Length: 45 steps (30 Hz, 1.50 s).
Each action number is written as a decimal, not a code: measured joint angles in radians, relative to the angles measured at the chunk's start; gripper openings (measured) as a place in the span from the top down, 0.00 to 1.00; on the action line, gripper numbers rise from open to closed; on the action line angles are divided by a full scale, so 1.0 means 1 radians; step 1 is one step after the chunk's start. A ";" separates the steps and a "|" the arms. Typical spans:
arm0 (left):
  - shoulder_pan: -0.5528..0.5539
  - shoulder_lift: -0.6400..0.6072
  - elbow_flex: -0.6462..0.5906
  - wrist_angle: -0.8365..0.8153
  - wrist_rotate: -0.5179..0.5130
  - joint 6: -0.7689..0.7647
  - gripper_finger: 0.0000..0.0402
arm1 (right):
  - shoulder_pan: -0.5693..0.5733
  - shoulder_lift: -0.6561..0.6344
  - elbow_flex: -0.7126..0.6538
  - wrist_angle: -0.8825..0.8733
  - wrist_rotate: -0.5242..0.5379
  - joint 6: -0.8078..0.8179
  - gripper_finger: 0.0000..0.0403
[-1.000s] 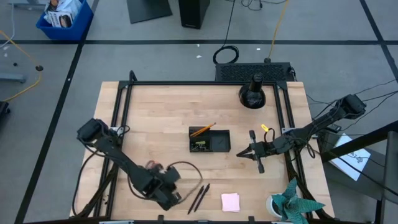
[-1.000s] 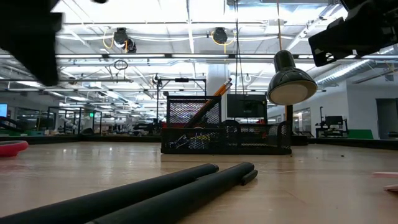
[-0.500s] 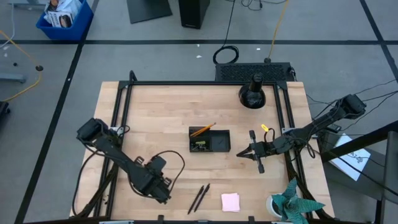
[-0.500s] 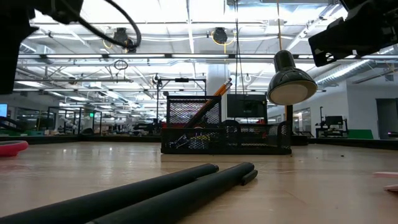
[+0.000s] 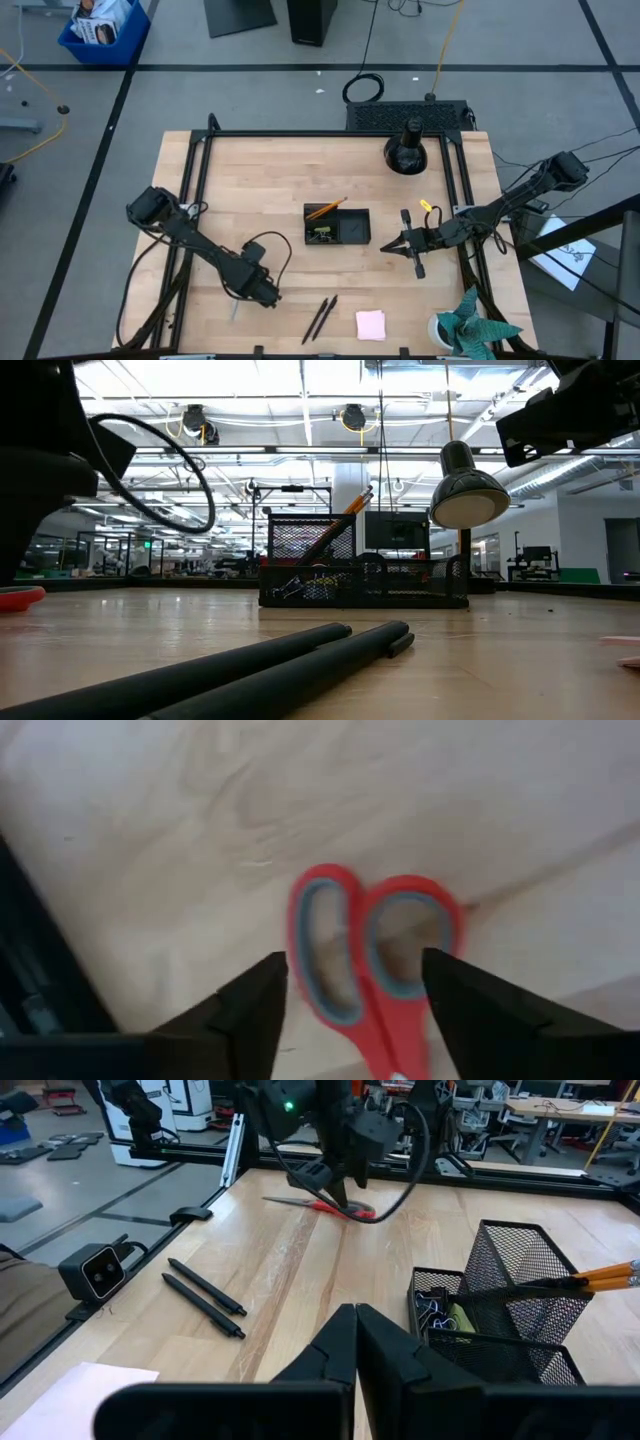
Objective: Pick and place office supplies into organizer
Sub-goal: Put the red scissors into the black desk organizer
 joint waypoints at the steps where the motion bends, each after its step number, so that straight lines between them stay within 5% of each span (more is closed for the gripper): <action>1: 0.004 0.000 -0.004 -0.002 0.002 0.000 0.38 | 0.000 0.000 0.000 0.000 0.000 0.000 1.00; 8: 0.010 -0.001 -0.061 0.122 0.000 -0.005 0.36 | 0.000 0.000 0.001 0.000 0.000 0.000 1.00; 14: 0.007 -0.009 -0.143 0.282 0.003 -0.047 0.46 | 0.000 0.000 0.001 -0.011 -0.001 0.000 1.00; 26: -0.003 -0.004 -0.144 0.286 -0.034 -0.022 0.64 | 0.000 0.000 0.001 -0.014 0.000 0.000 1.00; 38: -0.005 -0.001 -0.148 0.300 -0.143 0.341 0.61 | 0.000 0.000 0.001 -0.014 0.001 0.000 1.00; 45: -0.016 0.001 -0.131 0.294 -0.180 0.393 0.61 | 0.000 0.000 0.001 -0.014 0.002 0.000 1.00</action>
